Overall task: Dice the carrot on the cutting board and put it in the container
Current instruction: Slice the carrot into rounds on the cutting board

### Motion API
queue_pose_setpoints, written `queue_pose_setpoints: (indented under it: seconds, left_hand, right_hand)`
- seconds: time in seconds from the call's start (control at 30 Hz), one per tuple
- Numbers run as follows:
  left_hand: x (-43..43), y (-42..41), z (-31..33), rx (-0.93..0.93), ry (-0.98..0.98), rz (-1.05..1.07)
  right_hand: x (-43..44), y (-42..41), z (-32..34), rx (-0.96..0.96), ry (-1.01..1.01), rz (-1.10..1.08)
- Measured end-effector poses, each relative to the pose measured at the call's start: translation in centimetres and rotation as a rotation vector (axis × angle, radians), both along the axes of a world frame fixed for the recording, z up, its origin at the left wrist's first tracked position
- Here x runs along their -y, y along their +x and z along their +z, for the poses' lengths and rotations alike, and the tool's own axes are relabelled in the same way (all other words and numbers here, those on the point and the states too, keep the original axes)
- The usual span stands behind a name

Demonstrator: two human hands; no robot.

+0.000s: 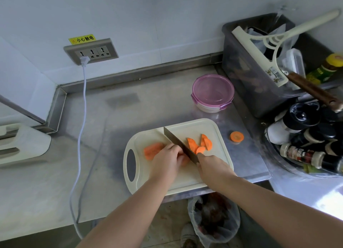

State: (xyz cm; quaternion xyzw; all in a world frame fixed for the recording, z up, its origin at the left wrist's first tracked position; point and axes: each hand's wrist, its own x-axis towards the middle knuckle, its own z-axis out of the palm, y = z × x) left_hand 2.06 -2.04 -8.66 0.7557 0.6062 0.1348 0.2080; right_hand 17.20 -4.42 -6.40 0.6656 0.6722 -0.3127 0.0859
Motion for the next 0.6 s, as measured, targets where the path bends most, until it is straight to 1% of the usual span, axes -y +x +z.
queue_pose_setpoints:
  seconds: [0.1, 0.23, 0.3, 0.43, 0.6]
  left_hand:
    - [0.1, -0.1, 0.2, -0.011, -0.002, 0.002]
    - [0.2, -0.2, 0.2, -0.012, -0.025, 0.005]
    - [0.3, -0.2, 0.3, -0.003, -0.024, 0.010]
    - [0.2, 0.0, 0.4, 0.001, -0.028, 0.013]
    - [0.2, -0.1, 0.3, 0.013, -0.040, 0.017]
  right_hand:
    - [-0.4, 0.5, 0.5, -0.057, -0.010, -0.061]
    - [0.2, 0.9, 1.1, -0.053, 0.087, -0.076]
    - [0.6, 0.8, 1.5, -0.021, 0.119, -0.039]
    - [1.3, 0.2, 1.7, 0.031, 0.119, 0.048]
    - [1.5, -0.3, 1.7, 0.066, 0.122, 0.077]
